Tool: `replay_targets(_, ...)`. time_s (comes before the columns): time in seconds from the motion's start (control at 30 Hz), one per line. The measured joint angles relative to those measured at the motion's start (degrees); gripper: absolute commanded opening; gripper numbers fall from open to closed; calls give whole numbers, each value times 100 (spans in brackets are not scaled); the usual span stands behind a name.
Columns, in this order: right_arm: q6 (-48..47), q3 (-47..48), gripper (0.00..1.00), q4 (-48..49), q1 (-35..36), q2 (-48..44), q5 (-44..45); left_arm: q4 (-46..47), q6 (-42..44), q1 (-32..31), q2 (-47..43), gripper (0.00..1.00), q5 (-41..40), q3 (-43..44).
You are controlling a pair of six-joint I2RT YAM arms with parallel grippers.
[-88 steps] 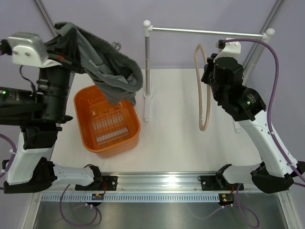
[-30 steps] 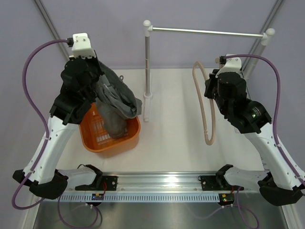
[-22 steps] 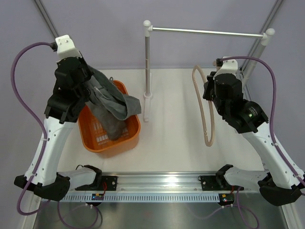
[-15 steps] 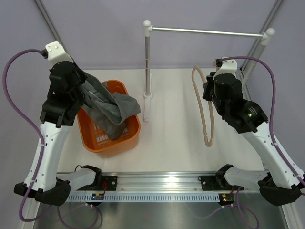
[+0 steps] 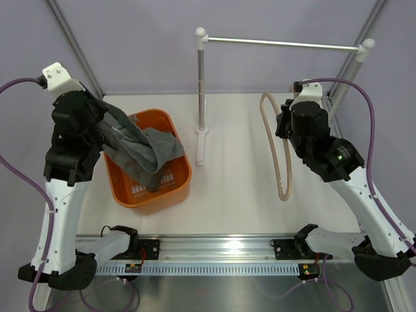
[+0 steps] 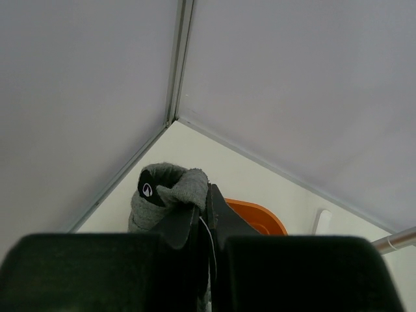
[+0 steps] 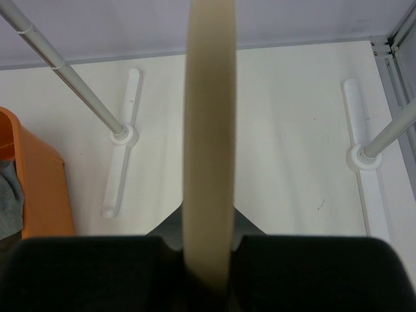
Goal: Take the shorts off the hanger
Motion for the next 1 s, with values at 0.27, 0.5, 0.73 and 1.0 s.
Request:
replay_targets(0.27,24,-4,0,0,-2,-17,-22,-2,-107,39,-146,31,424,-140)
replay_targets(0.5,9,-55,0,20,-2,-22,-85,9,-422,42,35,94,1464,-669)
replay_targets(0.73,-293,-107,0,251,-2,-28,-323,-297,-503,42,151,96,3016,-914)
replay_targets(1.0,-964,-625,0,1211,-44,-92,-1005,-540,-435,28,-981,97,4531,-1128)
